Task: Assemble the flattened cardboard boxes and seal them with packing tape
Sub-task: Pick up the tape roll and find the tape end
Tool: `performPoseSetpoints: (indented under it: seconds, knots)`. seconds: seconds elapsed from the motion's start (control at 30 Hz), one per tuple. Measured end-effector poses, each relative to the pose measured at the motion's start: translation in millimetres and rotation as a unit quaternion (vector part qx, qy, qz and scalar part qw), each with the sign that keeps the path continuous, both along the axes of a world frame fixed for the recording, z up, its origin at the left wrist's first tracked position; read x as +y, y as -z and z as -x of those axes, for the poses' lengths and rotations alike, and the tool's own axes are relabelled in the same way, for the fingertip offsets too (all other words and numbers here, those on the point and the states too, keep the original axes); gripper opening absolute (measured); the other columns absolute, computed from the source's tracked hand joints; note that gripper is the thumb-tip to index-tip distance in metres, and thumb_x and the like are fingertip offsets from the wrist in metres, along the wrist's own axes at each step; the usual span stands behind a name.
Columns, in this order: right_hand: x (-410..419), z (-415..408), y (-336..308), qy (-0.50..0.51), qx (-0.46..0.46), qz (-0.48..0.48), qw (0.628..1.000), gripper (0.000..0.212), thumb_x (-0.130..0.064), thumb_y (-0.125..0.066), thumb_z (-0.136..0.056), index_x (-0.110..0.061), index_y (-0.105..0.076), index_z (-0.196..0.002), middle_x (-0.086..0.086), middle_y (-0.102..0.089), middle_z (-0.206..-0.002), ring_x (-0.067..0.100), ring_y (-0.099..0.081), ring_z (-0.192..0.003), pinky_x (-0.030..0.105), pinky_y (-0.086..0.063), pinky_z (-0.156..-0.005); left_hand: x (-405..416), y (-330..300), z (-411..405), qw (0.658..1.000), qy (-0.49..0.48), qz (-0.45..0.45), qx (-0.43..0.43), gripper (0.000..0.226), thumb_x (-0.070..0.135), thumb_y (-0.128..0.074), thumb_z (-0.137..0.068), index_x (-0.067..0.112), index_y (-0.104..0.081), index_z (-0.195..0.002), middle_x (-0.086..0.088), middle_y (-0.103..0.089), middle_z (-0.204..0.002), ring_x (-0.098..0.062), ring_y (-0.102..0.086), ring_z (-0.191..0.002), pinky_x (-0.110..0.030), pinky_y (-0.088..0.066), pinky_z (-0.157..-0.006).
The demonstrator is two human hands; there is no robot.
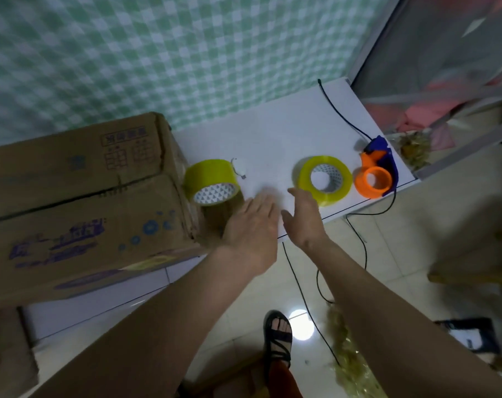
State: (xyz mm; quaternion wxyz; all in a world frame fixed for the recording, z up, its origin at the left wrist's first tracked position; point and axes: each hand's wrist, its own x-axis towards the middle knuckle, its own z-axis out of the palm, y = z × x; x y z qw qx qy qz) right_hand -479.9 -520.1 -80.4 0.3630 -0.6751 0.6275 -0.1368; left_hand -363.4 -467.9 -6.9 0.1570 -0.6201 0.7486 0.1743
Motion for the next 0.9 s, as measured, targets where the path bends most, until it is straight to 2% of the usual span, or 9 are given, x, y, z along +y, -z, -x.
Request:
performPoseSetpoints:
  seconds: [0.07, 0.13, 0.23, 0.37, 0.47, 0.57, 0.63, 0.73, 0.9]
  knots:
    - [-3, 28, 15, -0.030, 0.121, 0.019, 0.992, 0.052, -0.010, -0.058, -0.089, -0.001, -0.038, -0.136, 0.017, -0.037, -0.142, 0.033, -0.030, -0.132, 0.033, -0.019, -0.109, 5, 21, 6, 0.999, -0.015, -0.049, 0.016, 0.068, 0.026, -0.039, -0.099, 0.006, -0.003, -0.153, -0.009, 0.001, -0.162, -0.022, 0.004, -0.149, -0.033, -0.001, -0.120]
    - [-11, 48, 29, -0.033, 0.198, 0.034, 0.979, 0.058, -0.012, -0.059, -0.088, -0.002, -0.033, -0.139, 0.015, -0.030, -0.149, 0.034, -0.021, -0.138, 0.037, -0.017, -0.112, 9, 37, 7, 0.995, -0.040, -0.088, 0.024, 0.068, 0.028, -0.039, -0.101, 0.007, -0.001, -0.153, -0.009, 0.002, -0.162, -0.022, 0.003, -0.149, -0.031, -0.004, -0.120]
    - [-28, 60, 43, -0.031, 0.260, 0.034, 0.964, 0.067, -0.007, -0.054, -0.088, -0.009, -0.022, -0.147, 0.007, -0.020, -0.156, 0.029, -0.010, -0.145, 0.043, -0.013, -0.115, 9, 55, 7, 0.988, -0.091, -0.117, 0.039, 0.068, 0.028, -0.040, -0.102, 0.011, 0.001, -0.154, -0.006, 0.005, -0.162, -0.020, 0.005, -0.149, -0.030, -0.007, -0.118]
    - [-47, 63, 58, -0.051, 0.307, 0.018, 0.950, 0.062, 0.002, -0.046, -0.087, -0.016, -0.027, -0.143, 0.004, -0.032, -0.148, 0.022, -0.015, -0.143, 0.055, -0.011, -0.115, 0, 71, 4, 0.980, -0.142, -0.121, 0.065, 0.069, 0.029, -0.041, -0.101, 0.013, 0.000, -0.154, -0.005, 0.008, -0.162, -0.020, 0.006, -0.149, -0.029, -0.006, -0.118]
    - [-54, 56, 62, -0.054, 0.315, 0.074, 0.945, 0.062, 0.006, -0.049, -0.082, -0.013, -0.034, -0.139, 0.008, -0.037, -0.143, 0.028, -0.020, -0.142, 0.059, -0.009, -0.113, -7, 75, 0, 0.976, -0.175, -0.097, 0.082, 0.070, 0.031, -0.043, -0.100, 0.012, -0.003, -0.154, -0.005, 0.004, -0.163, -0.020, 0.004, -0.149, -0.030, -0.008, -0.118]
    - [-59, 30, 63, -0.132, 0.241, 0.178, 0.945, 0.062, 0.012, -0.055, -0.065, 0.002, -0.049, -0.125, 0.022, -0.051, -0.128, 0.042, -0.042, -0.128, 0.058, -0.028, -0.107, -16, 76, -8, 0.976, -0.197, -0.062, 0.062, 0.067, 0.030, -0.043, -0.100, 0.008, -0.007, -0.153, -0.009, -0.003, -0.162, -0.022, 0.001, -0.149, -0.029, -0.005, -0.118]
    - [-61, 2, 59, -0.225, 0.168, 0.182, 0.942, 0.059, 0.014, -0.052, -0.065, 0.006, -0.052, -0.123, 0.026, -0.051, -0.126, 0.045, -0.046, -0.120, 0.050, -0.037, -0.103, -21, 76, -14, 0.978, -0.204, -0.028, 0.035, 0.066, 0.027, -0.043, -0.098, 0.006, -0.012, -0.152, -0.012, -0.010, -0.160, -0.025, -0.006, -0.147, -0.032, -0.005, -0.118]
    - [-70, -36, 58, -0.306, 0.130, 0.144, 0.932, 0.057, 0.007, -0.045, -0.082, 0.000, -0.040, -0.138, 0.021, -0.038, -0.144, 0.039, -0.033, -0.132, 0.043, -0.032, -0.107, -22, 82, -24, 0.971, -0.239, -0.023, 0.015, 0.070, 0.028, -0.049, -0.095, 0.008, -0.013, -0.152, -0.011, -0.013, -0.160, -0.027, -0.012, -0.146, -0.040, -0.010, -0.119]
    - [-101, -78, 88, -0.365, 0.214, 0.098, 0.901, 0.055, -0.013, -0.036, -0.100, -0.021, -0.018, -0.151, 0.000, -0.005, -0.160, 0.030, -0.004, -0.146, 0.042, -0.023, -0.114, -8, 102, -38, 0.966, -0.257, -0.026, 0.017, 0.074, 0.029, -0.052, -0.093, 0.012, -0.013, -0.153, -0.009, -0.014, -0.159, -0.027, -0.012, -0.146, -0.049, -0.012, -0.118]
